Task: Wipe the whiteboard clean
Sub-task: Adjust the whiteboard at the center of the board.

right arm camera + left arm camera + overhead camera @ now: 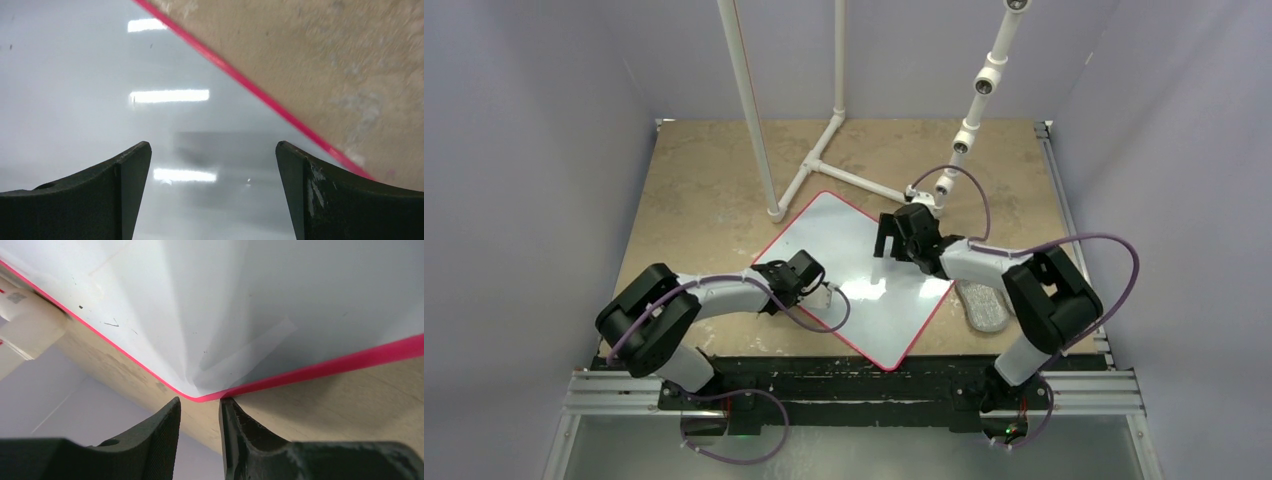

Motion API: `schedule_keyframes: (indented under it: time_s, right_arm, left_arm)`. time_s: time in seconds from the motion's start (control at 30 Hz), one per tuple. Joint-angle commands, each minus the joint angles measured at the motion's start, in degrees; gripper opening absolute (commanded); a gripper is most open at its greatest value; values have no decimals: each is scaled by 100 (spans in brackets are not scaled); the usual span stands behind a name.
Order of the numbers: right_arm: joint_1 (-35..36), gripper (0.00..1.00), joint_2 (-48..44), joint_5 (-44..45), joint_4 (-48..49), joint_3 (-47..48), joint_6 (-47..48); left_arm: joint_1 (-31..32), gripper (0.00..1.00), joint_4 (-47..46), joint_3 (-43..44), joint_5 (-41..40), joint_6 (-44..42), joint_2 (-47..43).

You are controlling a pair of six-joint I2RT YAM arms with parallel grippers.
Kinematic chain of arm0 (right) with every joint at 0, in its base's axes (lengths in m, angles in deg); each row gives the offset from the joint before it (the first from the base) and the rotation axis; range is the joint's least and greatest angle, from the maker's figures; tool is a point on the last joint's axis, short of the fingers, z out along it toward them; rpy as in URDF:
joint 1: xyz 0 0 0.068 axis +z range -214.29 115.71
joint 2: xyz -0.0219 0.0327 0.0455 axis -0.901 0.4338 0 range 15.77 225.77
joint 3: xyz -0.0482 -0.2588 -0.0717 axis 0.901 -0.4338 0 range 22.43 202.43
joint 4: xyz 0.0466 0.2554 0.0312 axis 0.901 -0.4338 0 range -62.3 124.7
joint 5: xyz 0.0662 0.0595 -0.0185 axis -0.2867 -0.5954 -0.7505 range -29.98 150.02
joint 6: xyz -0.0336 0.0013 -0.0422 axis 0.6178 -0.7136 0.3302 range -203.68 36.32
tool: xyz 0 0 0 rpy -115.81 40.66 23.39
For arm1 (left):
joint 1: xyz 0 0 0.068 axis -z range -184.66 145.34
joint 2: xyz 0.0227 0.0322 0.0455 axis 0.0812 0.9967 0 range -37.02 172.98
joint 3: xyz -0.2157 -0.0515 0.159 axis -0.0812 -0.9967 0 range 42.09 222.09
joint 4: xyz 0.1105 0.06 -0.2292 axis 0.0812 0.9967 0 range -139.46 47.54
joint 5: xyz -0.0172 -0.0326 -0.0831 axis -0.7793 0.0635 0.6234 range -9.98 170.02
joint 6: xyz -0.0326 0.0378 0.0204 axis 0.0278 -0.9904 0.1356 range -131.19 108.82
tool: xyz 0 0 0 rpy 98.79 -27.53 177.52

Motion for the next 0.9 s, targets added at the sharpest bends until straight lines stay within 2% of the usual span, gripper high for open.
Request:
schedule_keyframes:
  time_s: [0.0,0.23,0.37,0.5,0.63,0.87]
  right_arm:
    - [279,97,-267,-877,-1070,-831,-776]
    - [637,97,-892,-861,-1144,-1419,-1323]
    - [515,99,-942,-158,-1707,-802,-1012]
    - [209,99,-795,501,-1717,-187,-677]
    - [-314,99,-654,623,-1377,-112,-490]
    - [-478,99,-577,614,-1108,-31,-78]
  left_arm:
    - [-22,34,-1099,-73,1745,-88,334]
    - [-194,34,-1023,274,1917,-206,726]
    - [-307,33,-771,276,2016,-216,461]
    - [-591,34,-181,392,2201,-157,-141]
    - [-974,36,426,706,2766,-1,-766]
    - [-1034,36,460,730,2851,123,-580]
